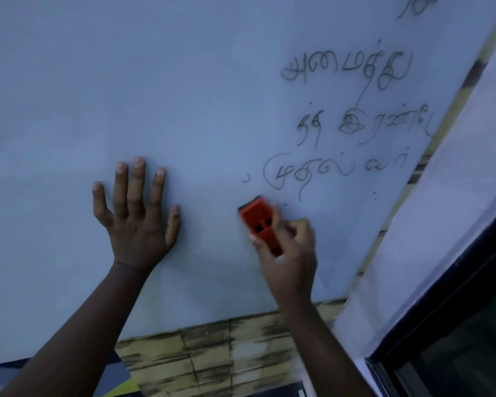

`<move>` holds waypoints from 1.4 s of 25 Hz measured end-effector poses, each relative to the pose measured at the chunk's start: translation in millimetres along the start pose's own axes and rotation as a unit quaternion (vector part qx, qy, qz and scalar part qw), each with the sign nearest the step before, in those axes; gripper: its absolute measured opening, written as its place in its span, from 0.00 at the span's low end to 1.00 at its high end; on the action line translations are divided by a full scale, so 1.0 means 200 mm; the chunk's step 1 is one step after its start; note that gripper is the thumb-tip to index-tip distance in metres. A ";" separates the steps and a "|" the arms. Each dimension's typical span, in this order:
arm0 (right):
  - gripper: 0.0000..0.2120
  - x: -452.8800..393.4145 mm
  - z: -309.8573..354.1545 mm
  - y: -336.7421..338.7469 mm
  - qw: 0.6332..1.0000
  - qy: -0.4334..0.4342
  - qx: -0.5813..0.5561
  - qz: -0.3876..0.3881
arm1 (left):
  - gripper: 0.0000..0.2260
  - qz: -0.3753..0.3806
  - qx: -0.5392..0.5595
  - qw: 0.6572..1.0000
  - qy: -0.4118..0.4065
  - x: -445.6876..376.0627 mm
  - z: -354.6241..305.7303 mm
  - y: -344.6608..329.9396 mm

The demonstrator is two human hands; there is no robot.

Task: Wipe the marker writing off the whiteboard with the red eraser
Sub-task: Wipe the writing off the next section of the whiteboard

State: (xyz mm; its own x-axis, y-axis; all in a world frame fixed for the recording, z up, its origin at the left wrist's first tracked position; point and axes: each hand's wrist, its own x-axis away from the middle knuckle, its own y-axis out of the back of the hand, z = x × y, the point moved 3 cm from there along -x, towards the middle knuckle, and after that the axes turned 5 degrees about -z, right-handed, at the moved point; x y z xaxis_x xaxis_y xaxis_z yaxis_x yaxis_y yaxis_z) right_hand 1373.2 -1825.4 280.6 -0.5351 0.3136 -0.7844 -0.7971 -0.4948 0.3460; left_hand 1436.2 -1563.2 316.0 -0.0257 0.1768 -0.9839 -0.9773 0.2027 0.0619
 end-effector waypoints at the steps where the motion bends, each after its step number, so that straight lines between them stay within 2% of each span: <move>1: 0.34 -0.09 -0.04 0.06 0.999 -0.037 -0.017 -0.024 | 0.31 0.000 0.000 1.000 0.001 0.00 0.00 0.00; 4: 0.36 -0.32 -0.22 0.24 0.983 -0.130 -0.105 -0.082 | 0.31 0.001 0.005 1.000 0.003 0.01 0.00 0.00; 7: 0.34 -0.46 -0.45 0.36 0.950 -0.222 -0.174 -0.134 | 0.31 0.004 0.005 1.000 0.005 0.01 0.00 0.00; 10: 0.35 -0.55 -0.48 0.40 0.932 -0.257 -0.207 -0.147 | 0.32 0.005 0.005 1.000 0.008 0.01 -0.01 0.00; 14: 0.33 -0.51 -0.17 0.30 0.963 -0.168 -0.159 -0.137 | 0.32 0.007 0.006 1.000 0.012 0.01 -0.01 -0.01; 18: 0.33 -0.24 0.16 0.07 0.998 0.000 -0.034 -0.045 | 0.32 0.003 0.009 1.000 0.015 0.02 -0.02 -0.01; 22: 0.33 -0.03 0.35 -0.11 0.991 0.120 0.033 0.042 | 0.31 -0.003 -0.005 1.000 0.008 0.02 -0.02 -0.01; 26: 0.33 -0.07 0.39 -0.09 0.988 0.143 0.035 0.041 | 0.31 -0.006 -0.013 1.000 0.000 0.03 -0.01 -0.02; 28: 0.32 -0.19 0.35 -0.01 0.995 0.096 0.004 0.004 | 0.31 -0.006 -0.013 1.000 -0.004 0.05 -0.01 -0.02; 30: 0.33 -0.35 0.22 0.10 0.998 0.001 -0.044 -0.037 | 0.32 -0.005 -0.012 1.000 -0.004 0.05 -0.01 -0.02; 35: 0.34 -0.58 -0.16 0.37 0.961 -0.181 -0.157 -0.136 | 0.30 0.004 0.001 1.000 0.017 0.04 -0.03 0.01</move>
State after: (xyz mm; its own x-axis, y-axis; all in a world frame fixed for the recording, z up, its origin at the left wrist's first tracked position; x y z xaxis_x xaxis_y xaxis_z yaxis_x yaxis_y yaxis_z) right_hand 1385.3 -1925.7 381.2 -0.4272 0.6990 -0.5735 -0.8275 -0.5578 -0.0634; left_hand 1433.9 -1566.6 307.0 -0.0418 0.1449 -0.9886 -0.9764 0.2038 0.0711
